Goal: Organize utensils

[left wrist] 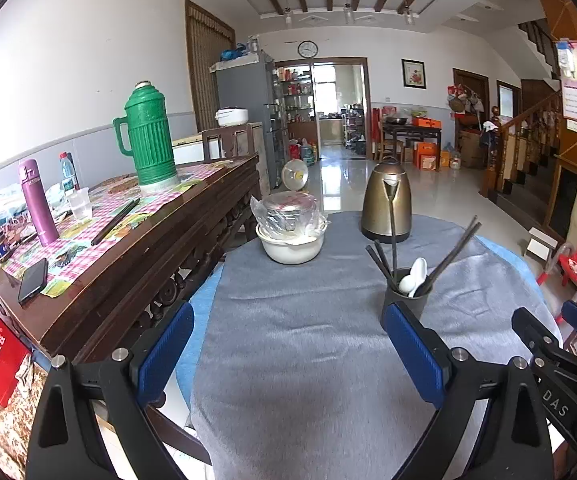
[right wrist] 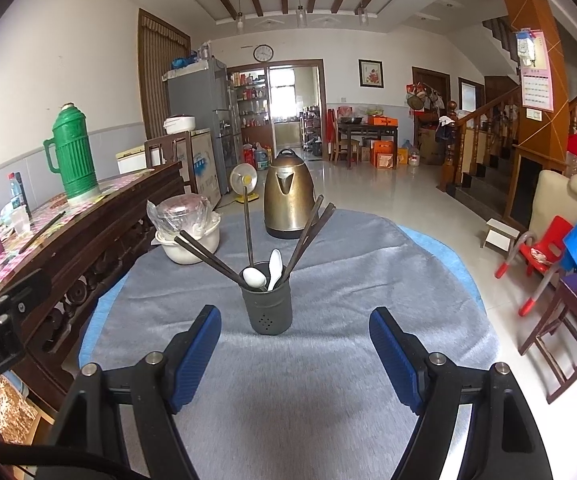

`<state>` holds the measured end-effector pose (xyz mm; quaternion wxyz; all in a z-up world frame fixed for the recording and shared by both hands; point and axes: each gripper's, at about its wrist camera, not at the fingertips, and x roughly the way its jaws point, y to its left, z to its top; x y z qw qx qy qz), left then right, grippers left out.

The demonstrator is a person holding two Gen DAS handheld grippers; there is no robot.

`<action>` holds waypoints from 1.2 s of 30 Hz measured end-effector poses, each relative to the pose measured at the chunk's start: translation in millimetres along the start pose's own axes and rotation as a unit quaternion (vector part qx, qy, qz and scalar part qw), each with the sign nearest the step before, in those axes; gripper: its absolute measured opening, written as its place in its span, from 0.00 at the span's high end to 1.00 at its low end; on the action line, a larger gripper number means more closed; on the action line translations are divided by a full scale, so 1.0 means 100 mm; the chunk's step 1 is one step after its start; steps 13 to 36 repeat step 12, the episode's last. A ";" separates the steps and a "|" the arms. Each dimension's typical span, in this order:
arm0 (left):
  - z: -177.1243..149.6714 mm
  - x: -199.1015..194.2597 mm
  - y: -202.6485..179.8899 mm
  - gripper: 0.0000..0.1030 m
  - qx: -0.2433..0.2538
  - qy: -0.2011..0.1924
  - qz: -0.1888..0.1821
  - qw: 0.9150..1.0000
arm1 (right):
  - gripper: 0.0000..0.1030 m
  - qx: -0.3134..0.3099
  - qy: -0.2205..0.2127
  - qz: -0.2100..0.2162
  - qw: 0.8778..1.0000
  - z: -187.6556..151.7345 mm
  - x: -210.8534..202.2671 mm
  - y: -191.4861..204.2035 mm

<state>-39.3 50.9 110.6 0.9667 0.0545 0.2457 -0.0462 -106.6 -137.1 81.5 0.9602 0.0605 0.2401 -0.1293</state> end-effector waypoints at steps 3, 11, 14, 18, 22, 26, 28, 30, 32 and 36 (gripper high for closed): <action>0.03 0.11 -0.02 0.06 0.000 0.009 0.002 1.000 | 0.22 0.003 0.004 0.001 1.000 0.03 0.12 -0.02; 0.09 0.29 -0.03 0.06 0.003 0.007 0.011 1.000 | 0.22 0.019 0.016 0.012 1.000 0.09 0.42 -0.04; 0.10 0.31 -0.02 0.06 0.000 0.007 0.010 1.000 | 0.22 0.018 0.017 0.012 1.000 0.10 0.45 -0.04; 0.10 0.31 -0.02 0.06 0.000 0.007 0.010 1.000 | 0.22 0.018 0.017 0.012 1.000 0.10 0.45 -0.04; 0.10 0.31 -0.02 0.06 0.000 0.007 0.010 1.000 | 0.22 0.018 0.017 0.012 1.000 0.10 0.45 -0.04; 0.10 0.31 -0.02 0.06 0.000 0.007 0.010 1.000 | 0.22 0.018 0.017 0.012 1.000 0.10 0.45 -0.04; 0.10 0.31 -0.02 0.06 0.000 0.007 0.010 1.000 | 0.22 0.018 0.017 0.012 1.000 0.10 0.45 -0.04; 0.10 0.31 -0.02 0.06 0.000 0.007 0.010 1.000 | 0.22 0.018 0.017 0.012 1.000 0.10 0.45 -0.04; 0.10 0.31 -0.02 0.06 0.000 0.007 0.010 1.000 | 0.22 0.018 0.017 0.012 1.000 0.10 0.45 -0.04; 0.10 0.31 -0.02 0.06 0.000 0.007 0.010 1.000 | 0.22 0.018 0.017 0.012 1.000 0.10 0.45 -0.04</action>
